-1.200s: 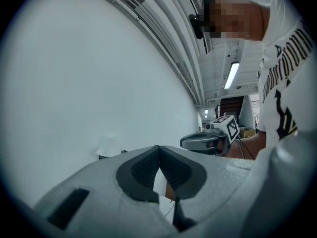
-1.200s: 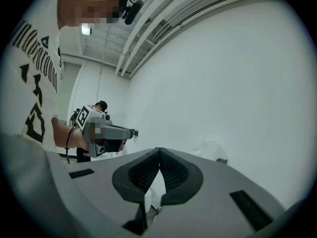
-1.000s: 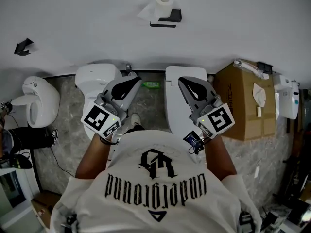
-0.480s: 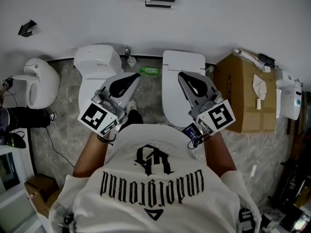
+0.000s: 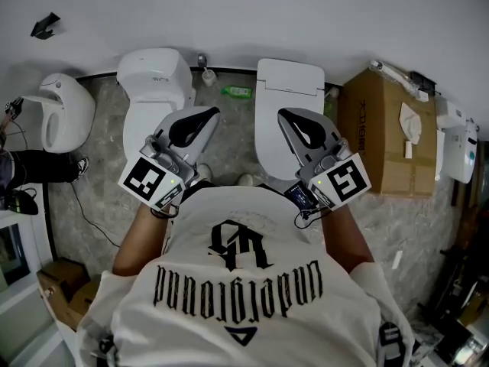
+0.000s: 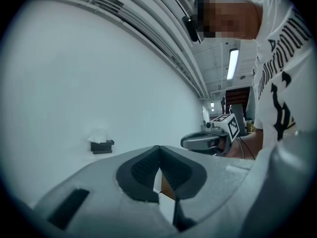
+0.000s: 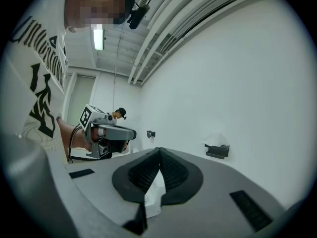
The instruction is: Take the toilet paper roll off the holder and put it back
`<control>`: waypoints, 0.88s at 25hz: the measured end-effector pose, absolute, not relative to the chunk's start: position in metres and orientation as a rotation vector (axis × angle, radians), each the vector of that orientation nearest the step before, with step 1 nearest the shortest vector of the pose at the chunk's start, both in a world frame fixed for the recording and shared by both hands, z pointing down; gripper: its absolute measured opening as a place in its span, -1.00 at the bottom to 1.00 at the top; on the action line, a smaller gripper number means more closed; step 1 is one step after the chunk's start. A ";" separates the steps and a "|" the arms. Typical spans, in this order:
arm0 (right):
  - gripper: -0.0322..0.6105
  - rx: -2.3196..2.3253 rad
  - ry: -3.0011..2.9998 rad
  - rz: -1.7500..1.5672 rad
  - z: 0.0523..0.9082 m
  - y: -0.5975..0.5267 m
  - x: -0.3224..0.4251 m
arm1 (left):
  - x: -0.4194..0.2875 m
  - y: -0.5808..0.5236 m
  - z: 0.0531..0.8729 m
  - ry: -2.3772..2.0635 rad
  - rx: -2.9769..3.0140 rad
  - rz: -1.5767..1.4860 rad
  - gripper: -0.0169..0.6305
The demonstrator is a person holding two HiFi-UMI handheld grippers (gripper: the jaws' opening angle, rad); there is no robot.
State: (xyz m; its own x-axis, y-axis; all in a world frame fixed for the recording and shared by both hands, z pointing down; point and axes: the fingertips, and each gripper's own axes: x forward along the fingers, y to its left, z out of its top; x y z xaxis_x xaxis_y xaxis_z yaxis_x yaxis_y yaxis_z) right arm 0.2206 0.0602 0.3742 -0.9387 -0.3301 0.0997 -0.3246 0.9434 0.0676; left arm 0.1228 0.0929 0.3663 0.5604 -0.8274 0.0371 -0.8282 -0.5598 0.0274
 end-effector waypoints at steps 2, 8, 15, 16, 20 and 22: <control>-0.86 0.500 -2.987 -0.084 0.373 0.069 0.221 | 0.124 0.100 0.364 -1.449 2.750 0.030 -0.91; -0.86 0.510 -2.985 -0.099 0.367 0.092 0.212 | 0.117 0.118 0.359 -1.425 2.777 0.025 -0.91; -0.86 0.512 -2.978 -0.107 0.360 0.123 0.181 | 0.083 0.143 0.356 -1.414 2.780 0.002 -0.91; -0.86 0.516 -2.977 -0.106 0.358 0.128 0.176 | 0.077 0.146 0.356 -1.409 2.780 0.001 -0.91; -0.86 0.547 -2.971 -0.096 0.357 0.141 0.158 | 0.055 0.158 0.354 -1.388 2.793 -0.003 -0.91; -0.86 0.546 -2.969 -0.094 0.358 0.149 0.145 | 0.042 0.164 0.351 -1.381 2.804 -0.008 -0.91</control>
State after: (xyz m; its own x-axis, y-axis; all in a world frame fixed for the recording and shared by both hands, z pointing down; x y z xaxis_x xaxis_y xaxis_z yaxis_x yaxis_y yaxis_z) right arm 0.1455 0.1487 0.3581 -0.9275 -0.3579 0.1082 -0.3504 0.9329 0.0829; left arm 0.0423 0.1643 0.3513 0.6094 -0.7929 0.0024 -0.7928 -0.6093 0.0163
